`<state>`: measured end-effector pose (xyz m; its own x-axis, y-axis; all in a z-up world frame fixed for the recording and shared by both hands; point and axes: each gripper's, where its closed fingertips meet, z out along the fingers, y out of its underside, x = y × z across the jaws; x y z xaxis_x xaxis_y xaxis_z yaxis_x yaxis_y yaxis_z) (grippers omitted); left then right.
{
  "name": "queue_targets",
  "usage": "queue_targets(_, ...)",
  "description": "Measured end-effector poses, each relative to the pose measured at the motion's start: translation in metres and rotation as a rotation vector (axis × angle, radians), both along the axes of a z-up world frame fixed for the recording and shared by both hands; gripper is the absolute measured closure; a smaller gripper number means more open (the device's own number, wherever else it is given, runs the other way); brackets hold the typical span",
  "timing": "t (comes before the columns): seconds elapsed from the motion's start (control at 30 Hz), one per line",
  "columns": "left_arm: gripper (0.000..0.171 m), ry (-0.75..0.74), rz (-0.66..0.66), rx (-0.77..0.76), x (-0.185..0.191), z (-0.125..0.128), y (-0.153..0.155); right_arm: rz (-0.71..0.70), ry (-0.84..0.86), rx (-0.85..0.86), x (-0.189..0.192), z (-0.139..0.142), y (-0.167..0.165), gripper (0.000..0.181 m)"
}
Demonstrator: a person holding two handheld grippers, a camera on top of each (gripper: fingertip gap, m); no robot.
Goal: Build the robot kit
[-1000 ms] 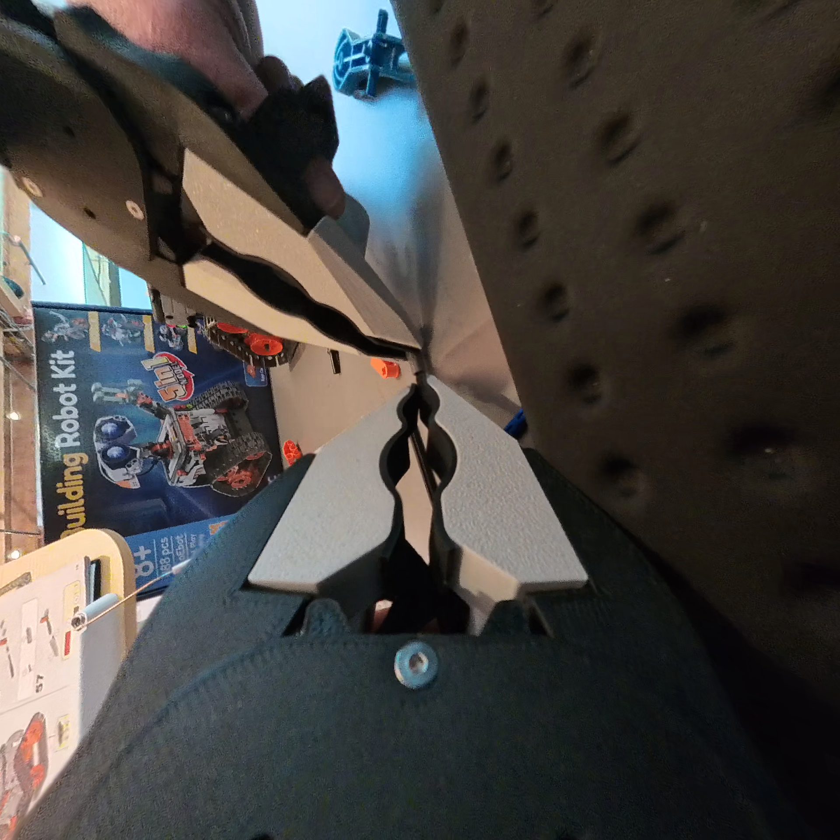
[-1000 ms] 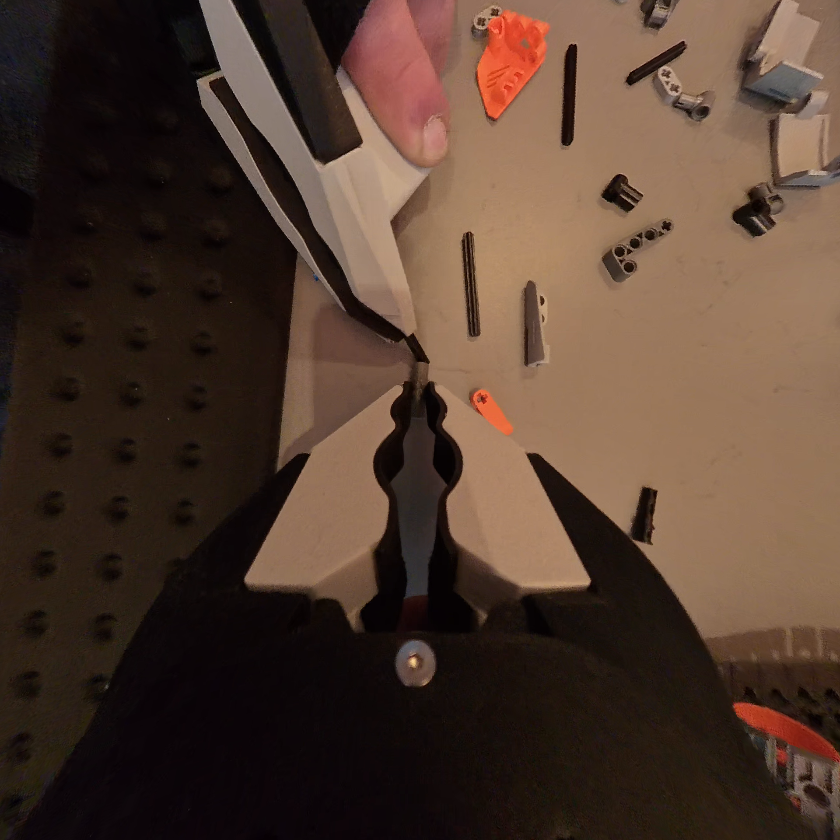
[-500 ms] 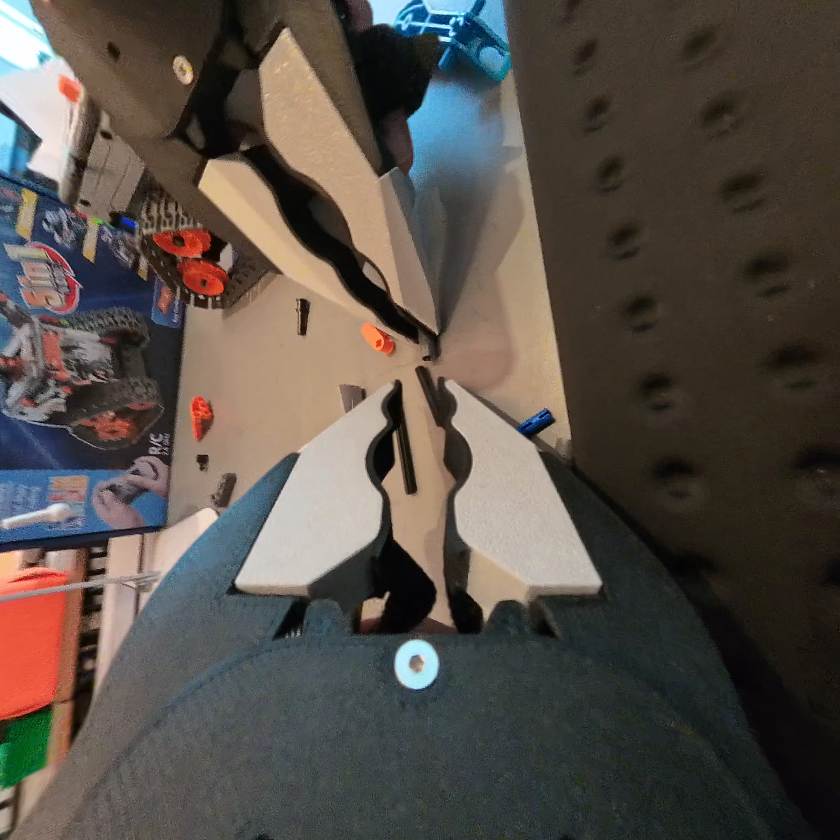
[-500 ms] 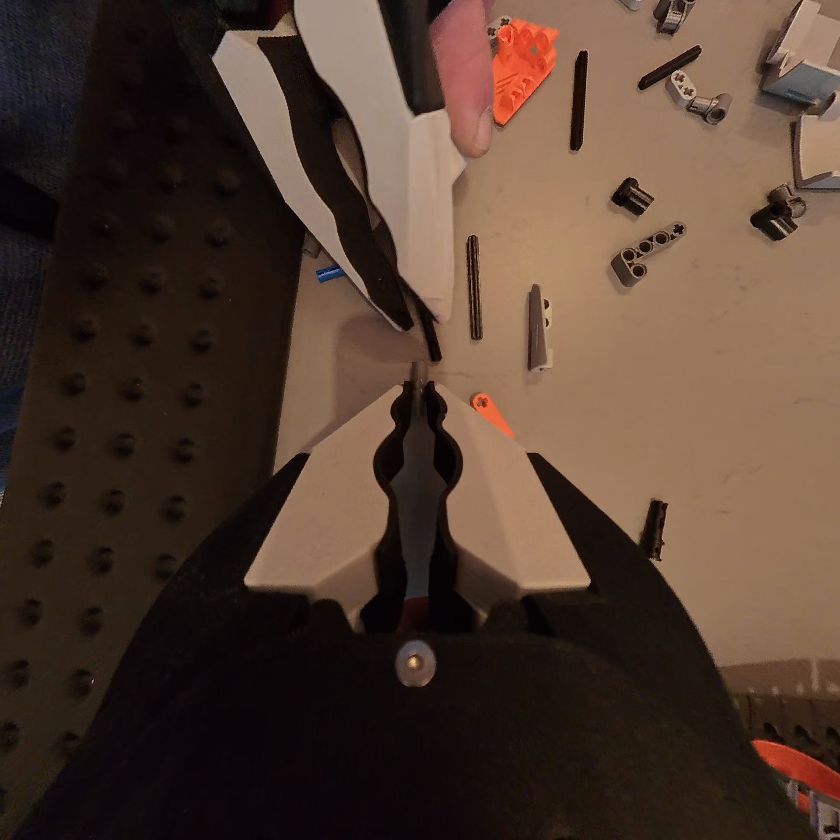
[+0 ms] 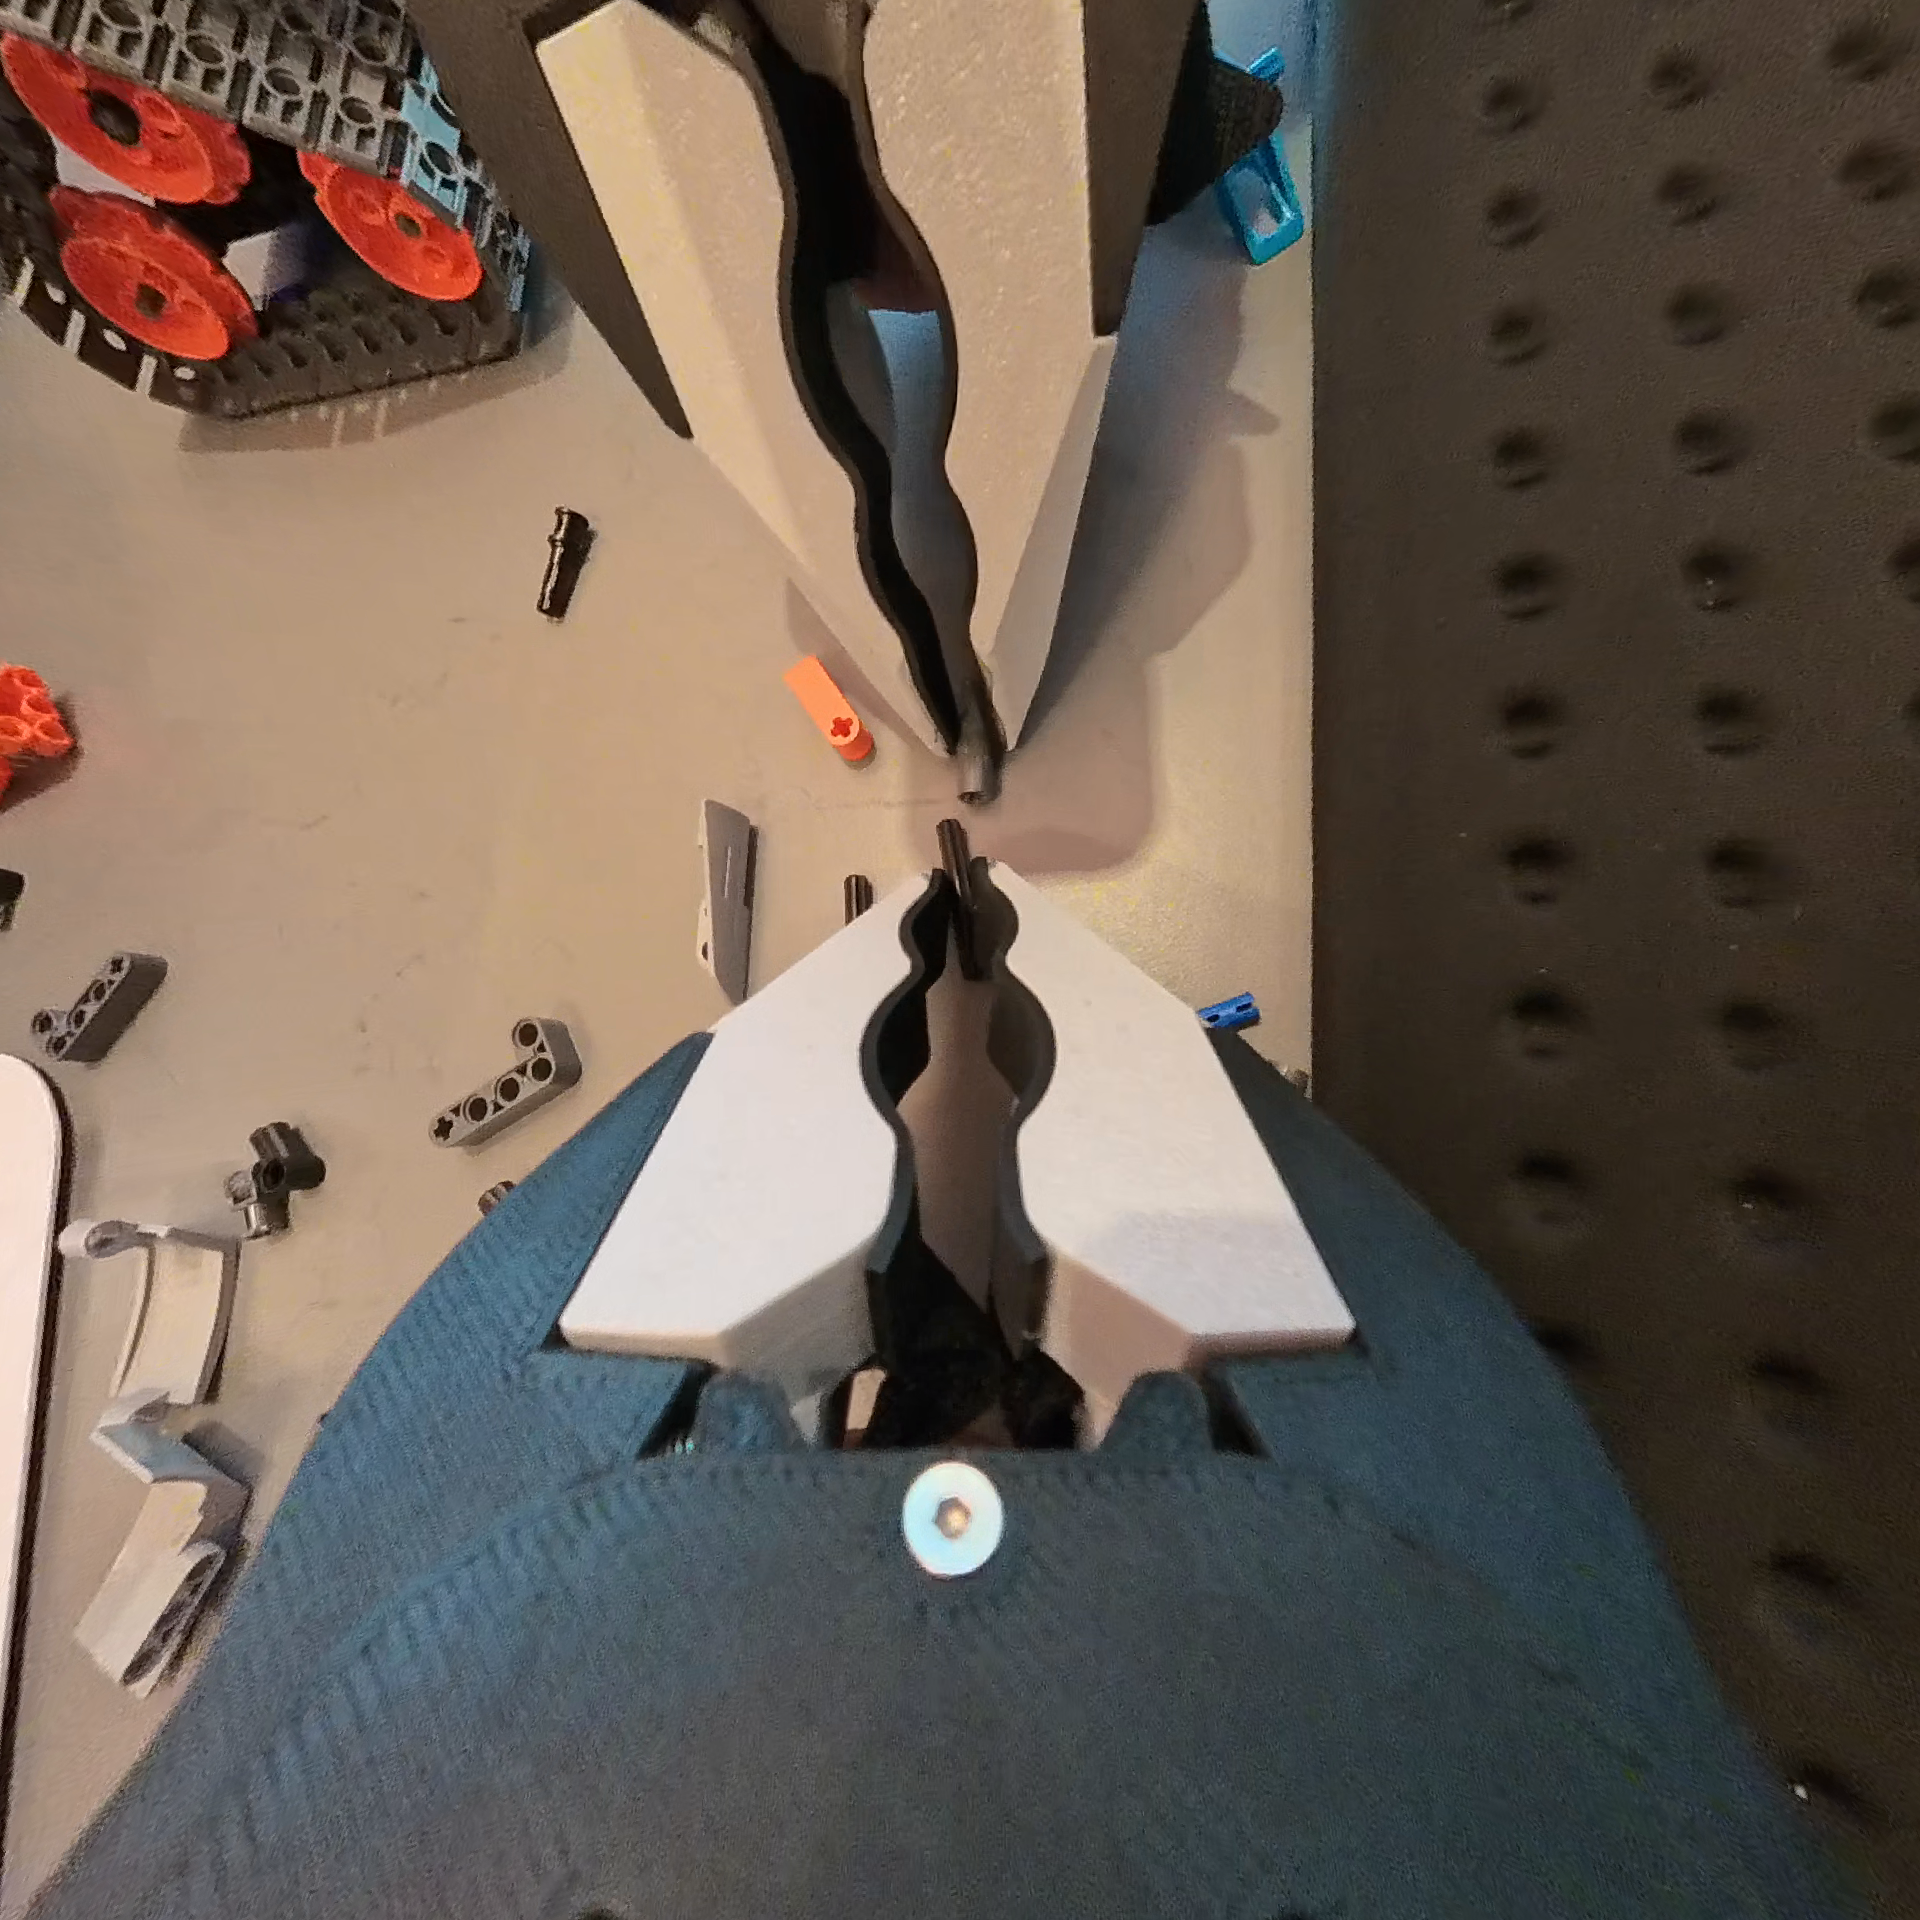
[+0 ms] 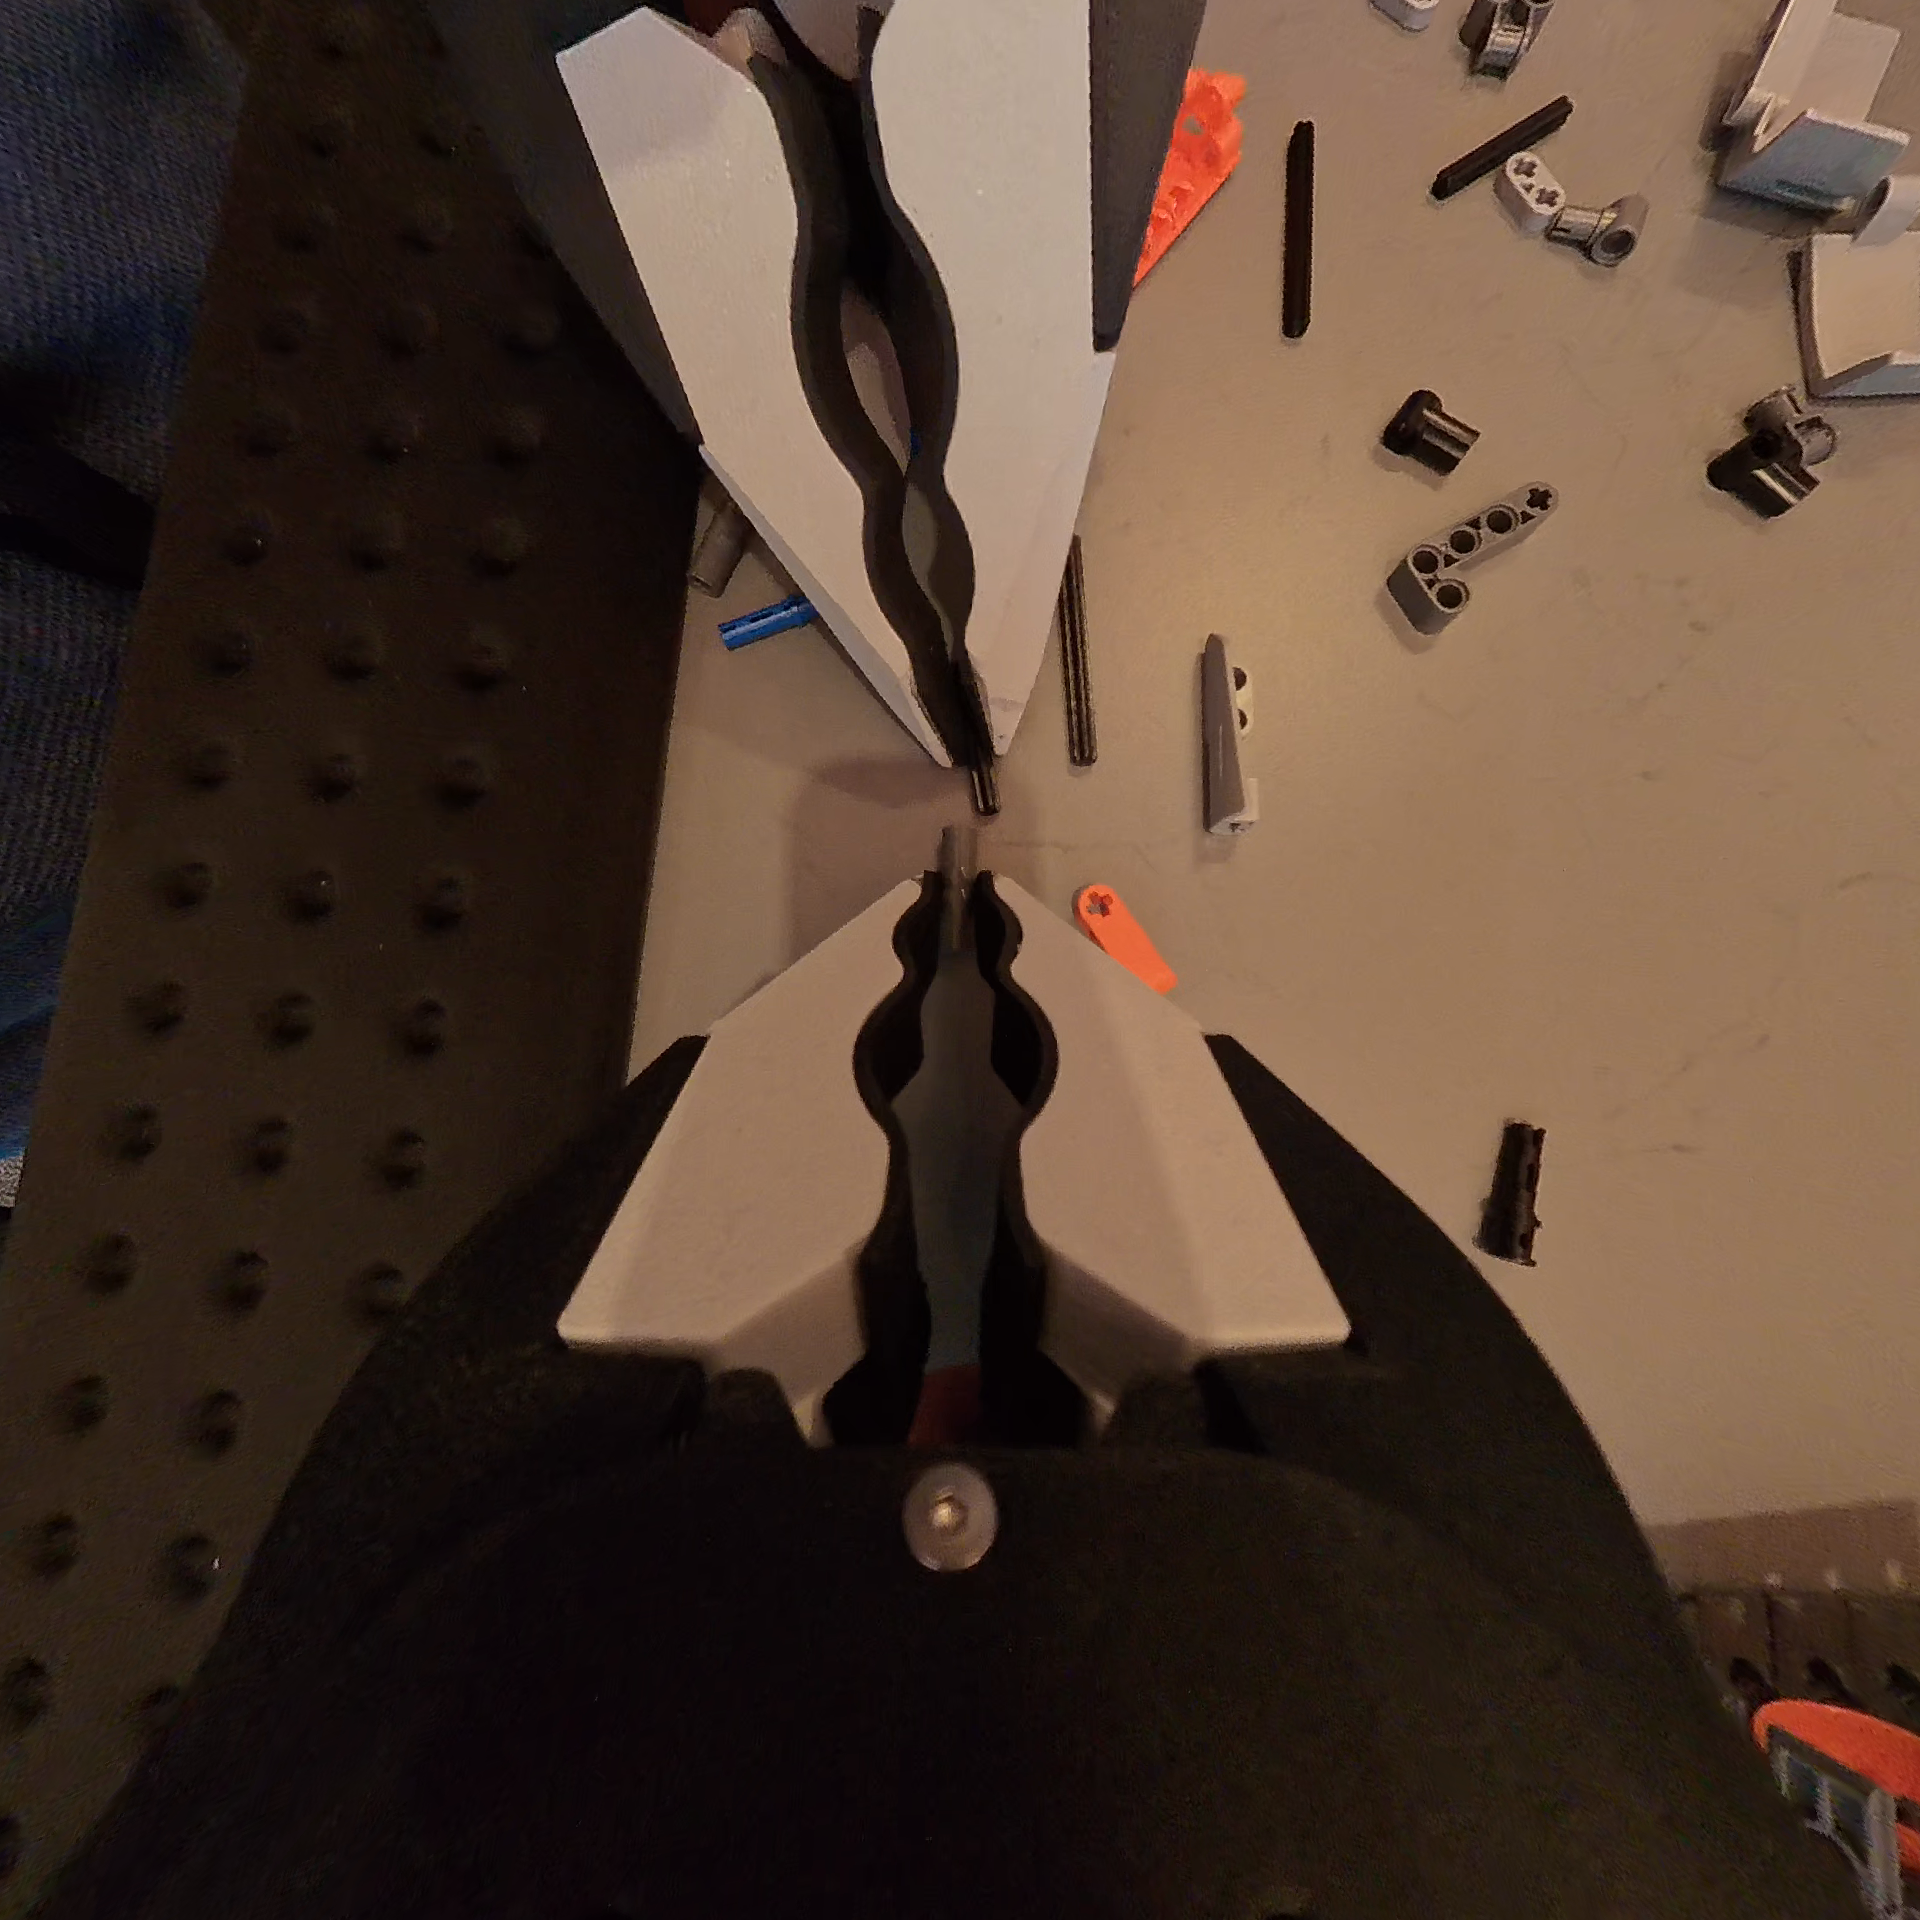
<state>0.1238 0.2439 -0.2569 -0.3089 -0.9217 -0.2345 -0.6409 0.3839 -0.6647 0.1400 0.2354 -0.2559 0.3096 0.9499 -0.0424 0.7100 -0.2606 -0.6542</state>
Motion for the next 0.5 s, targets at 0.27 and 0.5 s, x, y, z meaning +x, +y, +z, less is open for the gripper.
queue_targets(0.27,0.169,-0.072,-0.093,0.169,0.0025,0.0012,-0.0046,-0.005,0.014,0.006,-0.0011,0.0002,0.0012,0.178)
queue_targets(0.5,0.169,-0.114,-0.125,0.207,0.0023,0.0044,-0.0063,-0.002,0.029,0.000,-0.0013,0.0003,0.0015,0.178)
